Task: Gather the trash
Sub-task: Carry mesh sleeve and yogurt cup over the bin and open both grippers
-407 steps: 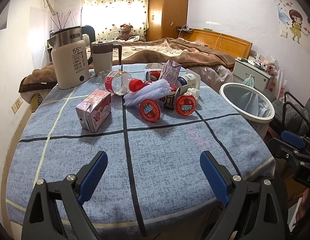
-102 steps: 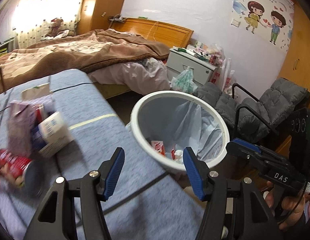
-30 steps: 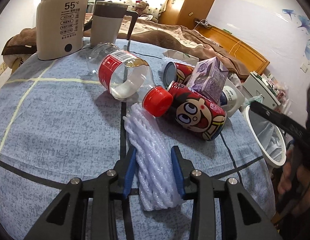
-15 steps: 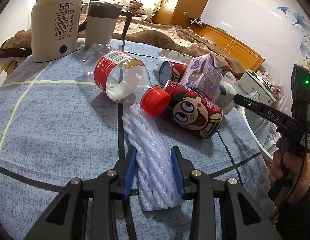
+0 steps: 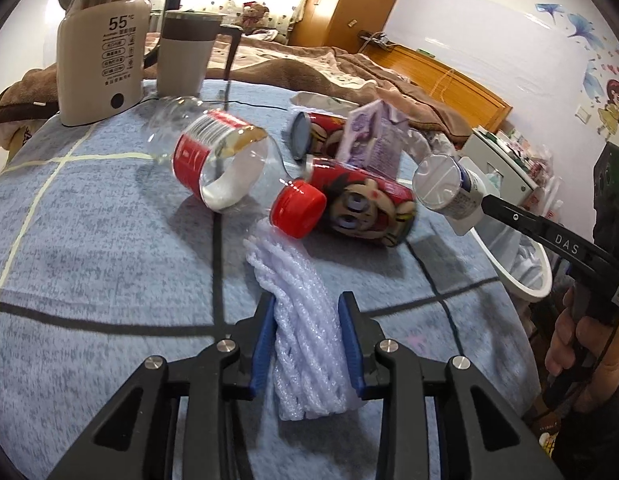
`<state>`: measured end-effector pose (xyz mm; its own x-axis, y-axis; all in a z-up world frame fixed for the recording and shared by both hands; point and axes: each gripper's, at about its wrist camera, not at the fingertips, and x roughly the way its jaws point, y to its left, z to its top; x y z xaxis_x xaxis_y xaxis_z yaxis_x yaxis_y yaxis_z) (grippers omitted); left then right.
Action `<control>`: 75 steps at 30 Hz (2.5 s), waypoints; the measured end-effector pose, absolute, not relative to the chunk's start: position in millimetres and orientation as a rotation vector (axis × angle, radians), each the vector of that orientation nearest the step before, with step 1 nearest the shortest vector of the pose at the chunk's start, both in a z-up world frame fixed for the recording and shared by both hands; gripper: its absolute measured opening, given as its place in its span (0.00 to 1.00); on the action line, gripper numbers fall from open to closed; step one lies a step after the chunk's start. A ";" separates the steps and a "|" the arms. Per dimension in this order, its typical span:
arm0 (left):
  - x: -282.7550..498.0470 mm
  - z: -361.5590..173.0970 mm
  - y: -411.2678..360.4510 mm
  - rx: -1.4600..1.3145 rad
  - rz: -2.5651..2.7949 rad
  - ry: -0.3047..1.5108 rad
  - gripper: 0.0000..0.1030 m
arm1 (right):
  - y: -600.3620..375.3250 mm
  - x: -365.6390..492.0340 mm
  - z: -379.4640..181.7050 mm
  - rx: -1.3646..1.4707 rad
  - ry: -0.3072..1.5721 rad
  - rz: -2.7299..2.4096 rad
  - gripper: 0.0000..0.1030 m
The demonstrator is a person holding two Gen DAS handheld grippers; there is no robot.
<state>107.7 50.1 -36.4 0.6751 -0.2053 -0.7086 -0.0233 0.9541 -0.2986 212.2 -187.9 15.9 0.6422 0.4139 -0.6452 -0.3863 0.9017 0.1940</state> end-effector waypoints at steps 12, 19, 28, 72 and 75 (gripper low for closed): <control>90.7 -18.2 10.7 -0.253 -0.248 0.788 0.28 | -218.4 185.7 25.9 0.087 0.723 0.408 0.02; 93.4 -5.6 -10.8 -0.217 -0.302 0.761 0.28 | -233.4 178.6 30.3 0.107 0.711 0.384 0.02; 112.0 0.5 -40.2 -0.182 -0.361 0.752 0.28 | -263.6 171.5 29.0 0.137 0.708 0.325 0.02; 212.3 6.1 -171.8 -0.037 -0.581 0.789 0.28 | -365.2 184.9 8.1 0.207 0.744 0.061 0.02; 221.7 2.3 -179.7 -0.030 -0.593 0.805 0.29 | -370.0 188.1 4.9 0.211 0.757 0.047 0.02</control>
<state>221.7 -179.7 2.3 0.5409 -0.5100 -0.6689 0.4875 0.8381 -0.2449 188.1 -370.0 4.9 0.7270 0.1182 -0.6764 0.0335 0.9778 0.2068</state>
